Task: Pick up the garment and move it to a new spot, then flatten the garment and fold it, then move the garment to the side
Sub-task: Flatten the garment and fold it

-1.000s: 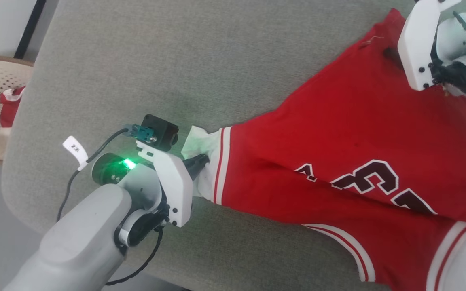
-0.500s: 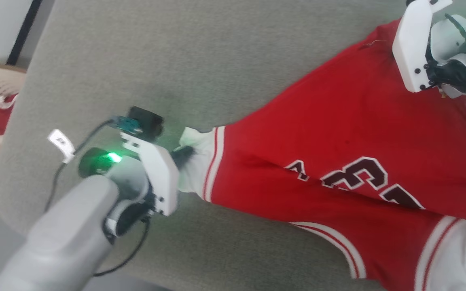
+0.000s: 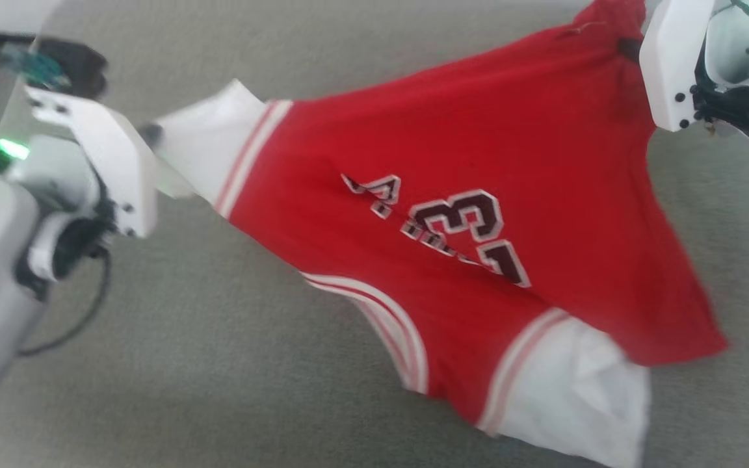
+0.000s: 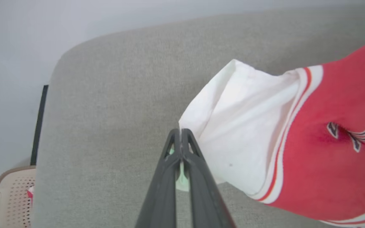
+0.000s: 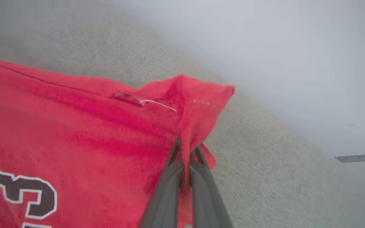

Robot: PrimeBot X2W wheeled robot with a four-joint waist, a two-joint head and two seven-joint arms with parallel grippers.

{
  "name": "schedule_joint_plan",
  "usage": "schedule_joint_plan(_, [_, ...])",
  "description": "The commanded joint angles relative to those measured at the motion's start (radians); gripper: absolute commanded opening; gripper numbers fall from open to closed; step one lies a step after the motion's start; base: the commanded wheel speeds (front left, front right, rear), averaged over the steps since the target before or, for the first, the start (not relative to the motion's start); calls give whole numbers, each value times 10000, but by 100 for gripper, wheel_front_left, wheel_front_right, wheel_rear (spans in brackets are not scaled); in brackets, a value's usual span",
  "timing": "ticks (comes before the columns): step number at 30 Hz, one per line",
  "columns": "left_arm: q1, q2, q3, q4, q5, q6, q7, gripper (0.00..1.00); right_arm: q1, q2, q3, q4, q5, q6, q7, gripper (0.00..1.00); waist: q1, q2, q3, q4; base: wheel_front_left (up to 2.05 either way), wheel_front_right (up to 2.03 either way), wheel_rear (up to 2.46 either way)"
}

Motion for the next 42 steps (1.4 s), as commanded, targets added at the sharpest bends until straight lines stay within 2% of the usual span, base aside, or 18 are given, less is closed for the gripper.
schedule_joint_plan(1, [-211,209,68,-11,90,59,128,0,-63,-97,-31,-106,101,-6,-116,0,0,0,-532,-516,0,0,0])
schedule_joint_plan(6, [-1051,648,151,40,296,-102,627,0,-58,-138,-123,-589,232,-5,-312,0,0,0,-1222,-1063,0,0,0])
schedule_joint_plan(10, [-1692,776,123,343,435,-301,965,0,-132,-260,-312,-942,197,-5,-369,0,0,0,-1625,-1360,0,0,0])
schedule_joint_plan(18, [-2780,593,-102,1074,712,-709,1207,0,-177,-511,-767,-1415,-59,-5,-580,0,0,0,-1884,-1627,0,0,0])
schedule_joint_plan(22, [-3650,315,-179,1746,1033,-938,1062,0,-292,-394,-1043,-1338,-443,-6,-994,0,0,0,-1872,-1698,0,0,0])
schedule_joint_plan(29, [-5556,-529,-75,3441,1839,-1174,-531,0,-1210,296,-1747,-53,-1606,-6,-2429,0,0,0,-1242,-1828,0,0,0])
schedule_joint_plan(33, [-6802,-944,54,4475,2356,-1110,-1962,0,-2034,924,-2146,1063,-2488,-6,-3516,0,0,0,-583,-1900,0,0,0])
schedule_joint_plan(34, [-6802,-944,54,4475,2356,-1110,-1962,0,-2034,924,-2146,1063,-2488,-6,-3516,0,0,0,-583,-1900,0,0,0])
schedule_joint_plan(42, [-9136,-1680,187,6085,3382,-921,-5447,0,-3947,1724,-3332,3199,-4850,-8,-6412,0,0,0,850,-1815,0,0,0])
